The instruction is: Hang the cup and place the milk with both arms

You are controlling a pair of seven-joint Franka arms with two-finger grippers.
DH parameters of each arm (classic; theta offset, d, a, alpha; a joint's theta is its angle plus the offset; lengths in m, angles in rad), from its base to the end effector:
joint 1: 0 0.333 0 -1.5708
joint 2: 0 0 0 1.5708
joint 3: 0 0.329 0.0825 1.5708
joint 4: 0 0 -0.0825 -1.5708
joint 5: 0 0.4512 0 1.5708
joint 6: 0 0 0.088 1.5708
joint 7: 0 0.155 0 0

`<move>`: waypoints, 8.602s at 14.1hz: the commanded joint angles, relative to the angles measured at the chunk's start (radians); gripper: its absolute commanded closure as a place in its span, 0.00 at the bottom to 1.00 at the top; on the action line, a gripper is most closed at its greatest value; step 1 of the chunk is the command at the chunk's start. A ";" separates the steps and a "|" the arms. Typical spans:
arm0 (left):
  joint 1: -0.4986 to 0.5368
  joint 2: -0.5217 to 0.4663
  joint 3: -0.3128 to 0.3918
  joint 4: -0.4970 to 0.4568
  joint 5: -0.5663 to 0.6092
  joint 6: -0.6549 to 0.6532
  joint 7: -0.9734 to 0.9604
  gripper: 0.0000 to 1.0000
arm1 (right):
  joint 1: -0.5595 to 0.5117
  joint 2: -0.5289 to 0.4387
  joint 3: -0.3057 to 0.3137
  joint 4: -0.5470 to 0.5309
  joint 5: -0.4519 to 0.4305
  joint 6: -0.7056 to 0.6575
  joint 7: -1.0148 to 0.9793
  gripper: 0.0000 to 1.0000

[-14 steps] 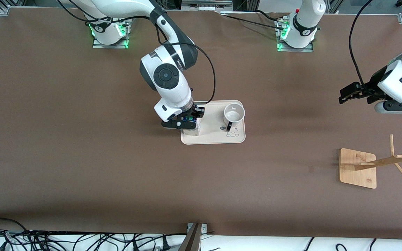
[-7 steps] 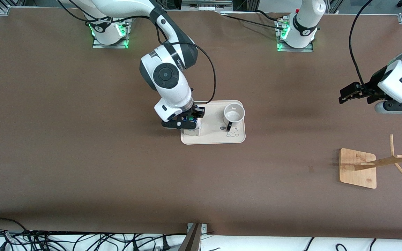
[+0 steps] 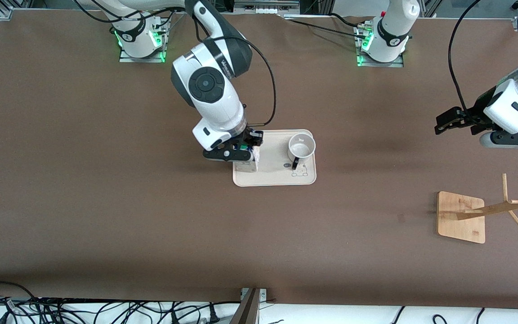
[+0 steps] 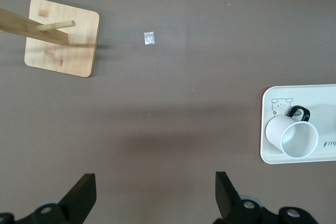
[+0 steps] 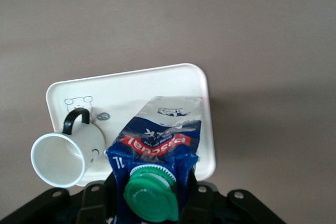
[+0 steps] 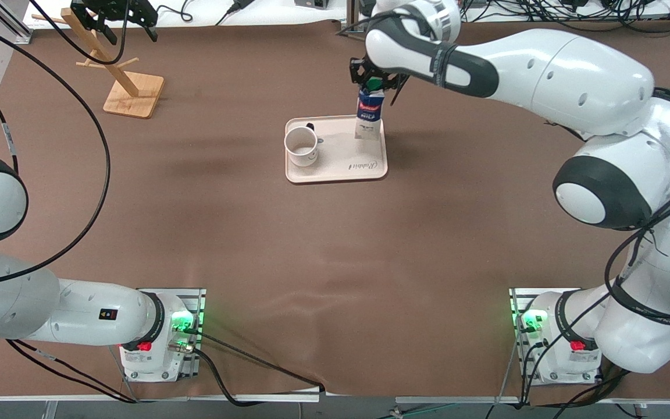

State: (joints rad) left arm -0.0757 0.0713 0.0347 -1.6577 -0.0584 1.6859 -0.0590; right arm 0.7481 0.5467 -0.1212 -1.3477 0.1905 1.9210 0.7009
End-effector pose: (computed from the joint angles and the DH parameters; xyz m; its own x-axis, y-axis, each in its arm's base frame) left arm 0.6447 -0.0353 0.5073 0.9986 0.0247 -0.0464 0.0271 -0.9983 0.0525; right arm 0.6161 0.4922 0.3564 0.9919 -0.1148 -0.0545 -0.1202 -0.9869 -0.1080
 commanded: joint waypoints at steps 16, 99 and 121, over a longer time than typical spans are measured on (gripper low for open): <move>-0.021 0.065 -0.269 0.027 -0.009 -0.005 -0.206 0.00 | -0.128 -0.094 -0.402 -0.059 0.108 -0.313 -0.825 0.58; 0.068 0.116 0.030 0.021 0.080 0.247 0.384 0.00 | -0.797 -0.361 0.129 -0.025 -0.161 -0.481 -0.850 0.00; 0.155 -0.050 -0.110 -0.005 -0.023 -0.074 0.215 0.00 | -0.802 -0.352 0.219 -0.019 -0.261 -0.447 -0.850 0.00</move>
State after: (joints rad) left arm 0.0606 0.0325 -0.0632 -1.6573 -0.0585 1.6228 0.1625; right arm -0.0397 0.2140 0.0927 -1.3489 -0.0532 1.4676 -0.1363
